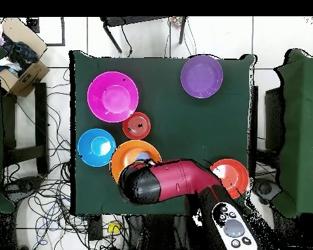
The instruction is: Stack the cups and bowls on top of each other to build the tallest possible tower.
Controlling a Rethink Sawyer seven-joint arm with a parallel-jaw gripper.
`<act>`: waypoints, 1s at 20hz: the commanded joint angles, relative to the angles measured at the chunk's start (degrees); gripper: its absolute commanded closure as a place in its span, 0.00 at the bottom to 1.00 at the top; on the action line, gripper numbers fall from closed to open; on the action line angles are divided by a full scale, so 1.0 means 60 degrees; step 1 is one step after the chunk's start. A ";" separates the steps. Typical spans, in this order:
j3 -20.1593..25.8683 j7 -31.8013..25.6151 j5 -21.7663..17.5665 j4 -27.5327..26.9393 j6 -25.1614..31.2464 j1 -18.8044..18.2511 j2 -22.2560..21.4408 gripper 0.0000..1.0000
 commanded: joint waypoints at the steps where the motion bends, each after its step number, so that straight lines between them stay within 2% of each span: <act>1: -0.0354 0.1288 -0.0792 -0.0987 -0.2147 0.0353 0.0421 1.00; 6: -0.0223 0.0849 -0.0614 -0.1189 -0.1968 0.0265 0.0272 1.00; 11: 0.0329 0.0230 -0.0130 -0.1194 -0.1219 -0.0227 -0.0047 1.00; 20: 0.0599 0.0162 -0.0025 -0.1018 -0.0858 -0.0402 -0.0114 1.00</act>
